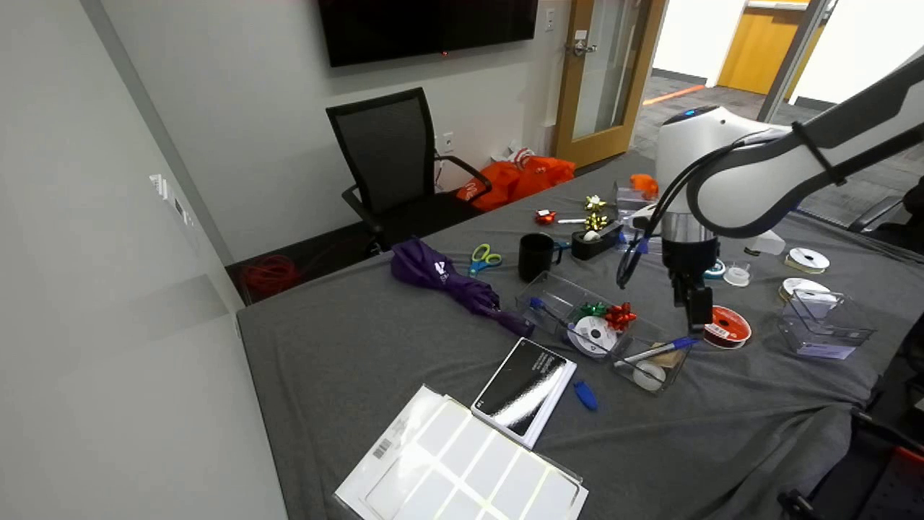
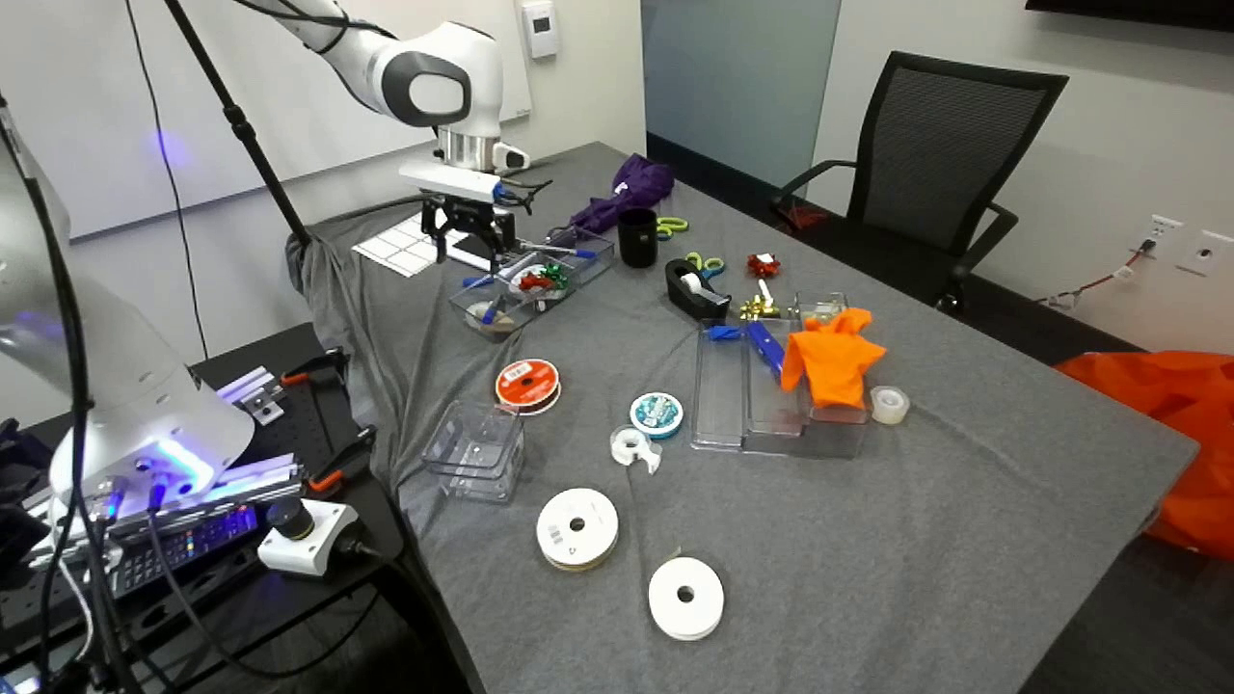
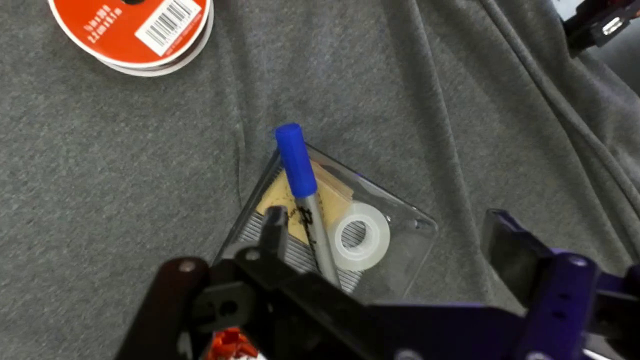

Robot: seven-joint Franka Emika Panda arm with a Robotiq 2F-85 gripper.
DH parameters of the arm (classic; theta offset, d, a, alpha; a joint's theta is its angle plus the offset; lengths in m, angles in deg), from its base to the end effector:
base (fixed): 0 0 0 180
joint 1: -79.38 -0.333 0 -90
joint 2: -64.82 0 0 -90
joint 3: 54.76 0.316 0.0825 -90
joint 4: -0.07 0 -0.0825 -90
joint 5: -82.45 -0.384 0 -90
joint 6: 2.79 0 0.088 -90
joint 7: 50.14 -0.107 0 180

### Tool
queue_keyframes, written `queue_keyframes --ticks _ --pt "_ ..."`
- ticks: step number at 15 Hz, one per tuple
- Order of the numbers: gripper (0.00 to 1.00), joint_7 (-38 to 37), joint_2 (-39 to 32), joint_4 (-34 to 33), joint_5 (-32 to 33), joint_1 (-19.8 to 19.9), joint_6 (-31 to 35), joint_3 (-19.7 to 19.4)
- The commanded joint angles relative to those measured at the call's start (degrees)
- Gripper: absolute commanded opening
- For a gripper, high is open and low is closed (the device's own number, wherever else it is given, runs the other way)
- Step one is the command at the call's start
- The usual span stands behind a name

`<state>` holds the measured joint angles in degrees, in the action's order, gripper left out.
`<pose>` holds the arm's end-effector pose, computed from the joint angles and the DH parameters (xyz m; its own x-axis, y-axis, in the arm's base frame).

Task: Move the blue marker to the far left compartment of the container

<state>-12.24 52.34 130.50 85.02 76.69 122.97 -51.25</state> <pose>0.4960 0.0528 0.2392 0.6596 0.7119 -0.2409 0.6935 -0.7001 -0.1700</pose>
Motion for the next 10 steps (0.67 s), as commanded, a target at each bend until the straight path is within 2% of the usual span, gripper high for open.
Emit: queue_keyframes --ticks 1,9,10 --pt "1.00 2.3 -5.8 -1.7 3.7 2.0 2.2 -0.2" --pt "1.00 1.2 -11.5 -4.9 9.5 3.3 -0.2 -0.3" --pt "0.89 1.1 -11.8 -5.1 9.8 3.3 -0.2 -0.2"
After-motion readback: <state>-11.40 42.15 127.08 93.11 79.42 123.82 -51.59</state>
